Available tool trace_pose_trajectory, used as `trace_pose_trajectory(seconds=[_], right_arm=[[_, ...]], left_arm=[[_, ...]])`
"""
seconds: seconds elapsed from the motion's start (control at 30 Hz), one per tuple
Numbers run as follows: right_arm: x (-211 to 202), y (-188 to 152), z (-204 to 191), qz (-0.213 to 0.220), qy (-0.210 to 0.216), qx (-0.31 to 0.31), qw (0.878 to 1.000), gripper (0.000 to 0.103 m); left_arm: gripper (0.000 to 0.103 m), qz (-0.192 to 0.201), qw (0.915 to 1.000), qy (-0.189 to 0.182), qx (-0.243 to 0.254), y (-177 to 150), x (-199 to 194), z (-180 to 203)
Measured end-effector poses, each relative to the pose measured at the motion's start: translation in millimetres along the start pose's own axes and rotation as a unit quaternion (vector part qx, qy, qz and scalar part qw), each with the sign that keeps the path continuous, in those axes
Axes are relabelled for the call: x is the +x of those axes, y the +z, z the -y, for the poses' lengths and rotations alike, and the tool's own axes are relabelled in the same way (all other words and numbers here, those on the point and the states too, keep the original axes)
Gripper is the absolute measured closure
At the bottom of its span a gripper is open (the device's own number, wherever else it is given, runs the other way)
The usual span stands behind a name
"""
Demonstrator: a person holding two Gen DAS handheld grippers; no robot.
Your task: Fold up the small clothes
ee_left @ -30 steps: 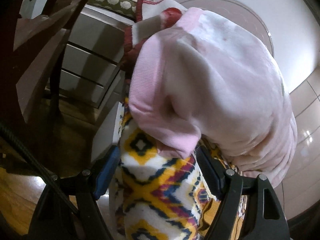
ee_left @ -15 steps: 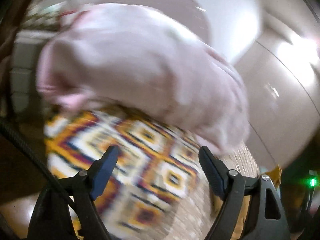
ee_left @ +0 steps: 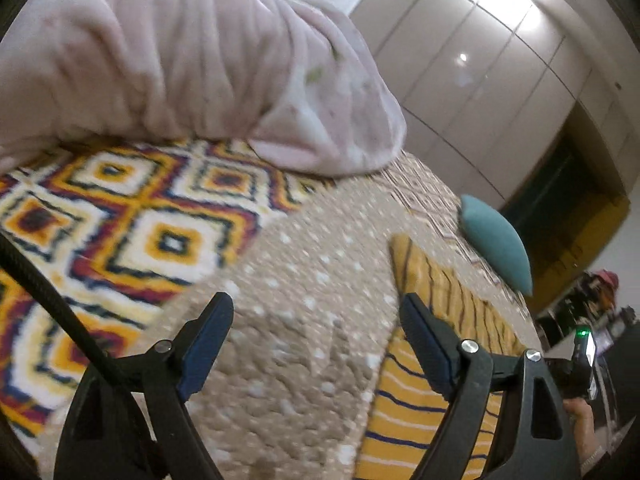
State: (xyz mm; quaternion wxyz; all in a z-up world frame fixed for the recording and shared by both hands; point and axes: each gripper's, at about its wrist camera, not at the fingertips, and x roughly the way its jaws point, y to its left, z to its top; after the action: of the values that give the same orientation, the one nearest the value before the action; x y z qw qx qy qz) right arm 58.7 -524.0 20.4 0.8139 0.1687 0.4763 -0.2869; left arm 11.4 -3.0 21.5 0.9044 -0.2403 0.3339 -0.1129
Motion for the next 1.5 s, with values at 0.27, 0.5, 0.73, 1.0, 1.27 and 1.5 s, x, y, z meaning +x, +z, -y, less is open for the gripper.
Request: trace_pose_trajectory(seconds=[0.27,0.5,0.73,1.0,1.27,1.5], right_arm=[[-66,-20,56,0.010,-0.074,-0.089,0.993,0.064],[-133,-62,179,0.026,-0.334,-0.142,0.932,0.060],[-172,-165,208,0.022,-0.034,-0.017,0.999,0.059],[-126,-253,143,-0.011,0.200,-0.007,0.980,0.058],[-114,-284,126,-0.023,0.342,0.035,0.939,0.056],[-122,-324,118,-0.036,0.404,0.038,0.913,0.056]], left_arm=[[0.019,-0.040,0.9987,-0.021,0.022,-7,12,6],[0.019,-0.095,0.9938,-0.058,-0.003,-8,23,-4],[0.019,-0.129,0.9890,-0.067,-0.028,-32,1,-15],[0.019,-0.203,0.9743,-0.090,0.038,-81,-37,6],[0.029,-0.257,0.9548,-0.142,0.046,-118,-41,38],[0.058,-0.275,0.9510,-0.138,0.035,-139,-57,39]])
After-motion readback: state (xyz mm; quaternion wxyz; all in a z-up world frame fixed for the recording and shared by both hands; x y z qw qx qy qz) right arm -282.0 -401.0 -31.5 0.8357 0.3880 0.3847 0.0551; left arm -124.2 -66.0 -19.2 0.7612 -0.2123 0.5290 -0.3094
